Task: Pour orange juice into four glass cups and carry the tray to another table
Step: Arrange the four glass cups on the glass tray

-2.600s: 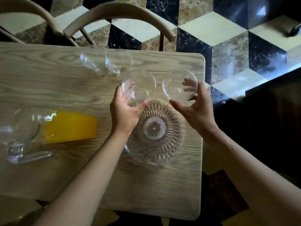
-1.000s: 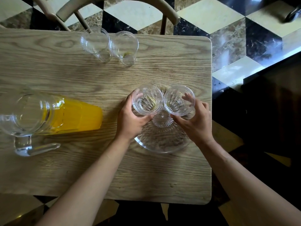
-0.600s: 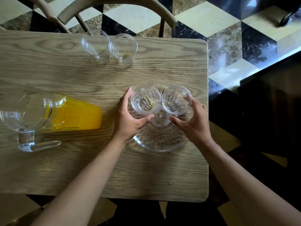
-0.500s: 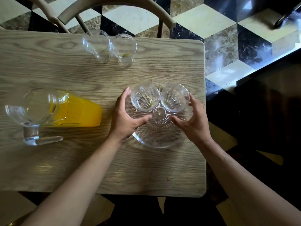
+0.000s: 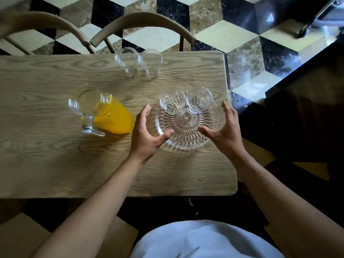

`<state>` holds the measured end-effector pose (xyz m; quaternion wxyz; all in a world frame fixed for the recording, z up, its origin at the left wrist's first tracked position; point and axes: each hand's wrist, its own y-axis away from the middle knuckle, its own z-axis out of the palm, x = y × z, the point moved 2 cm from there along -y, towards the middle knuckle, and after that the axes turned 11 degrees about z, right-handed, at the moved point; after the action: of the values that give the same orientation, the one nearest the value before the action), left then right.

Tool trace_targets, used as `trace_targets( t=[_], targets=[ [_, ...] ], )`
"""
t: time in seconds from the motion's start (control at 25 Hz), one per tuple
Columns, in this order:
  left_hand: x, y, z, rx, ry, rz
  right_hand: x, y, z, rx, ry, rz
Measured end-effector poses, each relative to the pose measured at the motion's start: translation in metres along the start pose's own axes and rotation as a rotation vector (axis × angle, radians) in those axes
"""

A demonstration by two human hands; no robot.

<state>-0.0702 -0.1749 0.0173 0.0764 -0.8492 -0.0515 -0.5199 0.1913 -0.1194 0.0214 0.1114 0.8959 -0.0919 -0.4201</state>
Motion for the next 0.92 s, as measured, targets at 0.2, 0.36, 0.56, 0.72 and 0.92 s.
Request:
trace_targets(
  t=[0.2,0.36,0.56,0.72,0.92],
  targets=[
    [0.043,0.04,-0.008,0.114,0.0,0.025,-0.017,0.024,-0.017,-0.033,-0.003,-0.077],
    [0.077,0.073,-0.022,0.191,-0.04,0.051,-0.04,0.044,-0.029,-0.075,-0.048,-0.157],
    [0.111,0.081,-0.064,0.309,-0.094,0.08,-0.09,0.049,-0.03,-0.151,-0.059,-0.286],
    [0.13,0.073,-0.106,0.386,-0.142,0.125,-0.137,0.053,-0.023,-0.202,-0.049,-0.371],
    [0.123,0.039,-0.154,0.423,-0.177,0.185,-0.181,0.035,-0.012,-0.188,-0.022,-0.403]
  ],
)
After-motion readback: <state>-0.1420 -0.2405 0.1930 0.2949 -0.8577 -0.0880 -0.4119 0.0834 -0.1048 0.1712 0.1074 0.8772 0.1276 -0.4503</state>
